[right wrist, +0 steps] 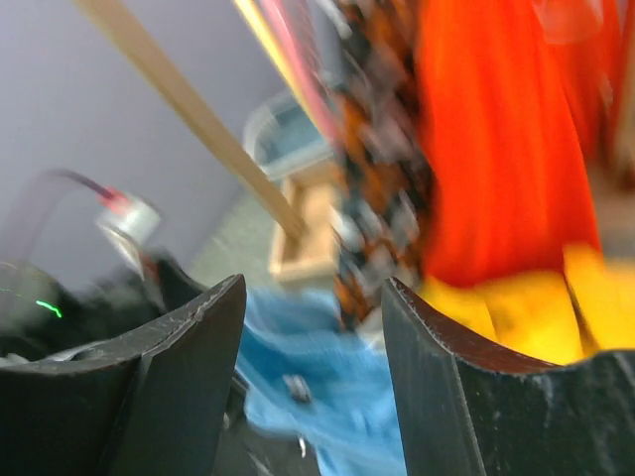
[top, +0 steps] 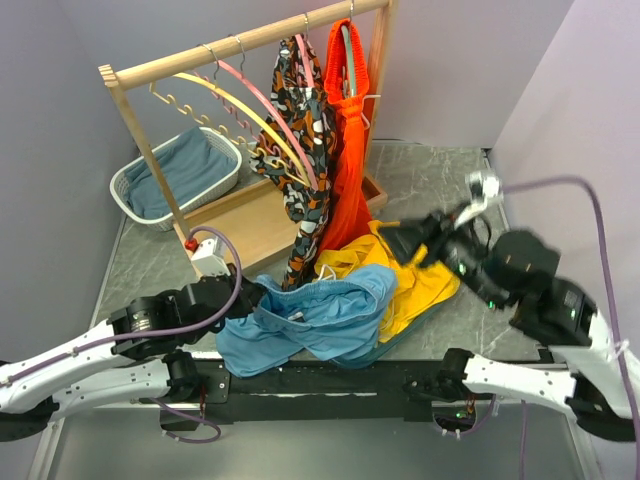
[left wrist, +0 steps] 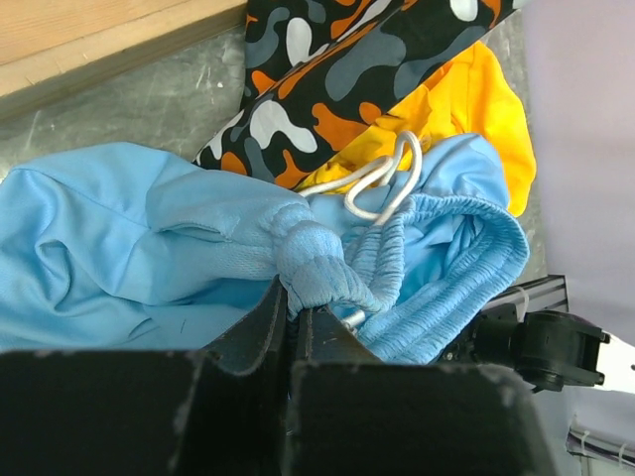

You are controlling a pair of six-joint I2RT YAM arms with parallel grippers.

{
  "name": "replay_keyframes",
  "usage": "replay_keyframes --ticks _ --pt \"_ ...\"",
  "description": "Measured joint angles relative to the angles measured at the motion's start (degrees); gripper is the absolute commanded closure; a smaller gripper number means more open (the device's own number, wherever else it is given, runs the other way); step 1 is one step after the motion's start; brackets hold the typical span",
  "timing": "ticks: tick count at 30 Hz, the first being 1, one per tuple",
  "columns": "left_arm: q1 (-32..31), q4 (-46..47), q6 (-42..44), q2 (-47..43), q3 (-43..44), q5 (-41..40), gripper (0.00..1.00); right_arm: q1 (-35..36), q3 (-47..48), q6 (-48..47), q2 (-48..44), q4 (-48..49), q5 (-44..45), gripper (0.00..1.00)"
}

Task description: Place the shorts on the hanger

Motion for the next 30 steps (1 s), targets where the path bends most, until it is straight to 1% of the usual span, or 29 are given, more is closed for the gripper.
replay_keyframes --ticks 4,7,11,16,20,27,30 --pt "0.0 -0.2 -0.1 0.1 0.5 0.0 0.99 -0.1 19.8 -8.4 15.6 3.3 -2.3 0.41" --pt "0.0 -0.3 -0.2 -0.3 0.7 0.0 0.99 -0.6 32.2 -14.4 27.1 6.2 -3.3 0.42" --pt "0.0 -0.4 -0.4 -0.4 1.2 0.0 0.99 -2.6 41.0 -20.2 40.1 8.3 -7.1 0.43" --pt "0.0 -0.7 -0.3 0.3 2.5 0.0 0.99 -5.8 47.9 -23.9 51.7 8.6 -11.4 0.46" --pt "0.0 -0.7 0.0 0.4 2.6 0.0 0.99 -7.9 48.9 -24.6 54.9 9.7 -12.4 0.46" --pt "0.0 -0.7 0.4 0.4 2.6 -0.1 0.99 -9.3 49.8 -24.7 54.9 12.4 -12.7 0.47" --pt "0.0 -0.7 0.6 0.3 2.7 -0.1 0.99 -9.4 51.6 -24.7 55.6 12.6 -12.8 0.47"
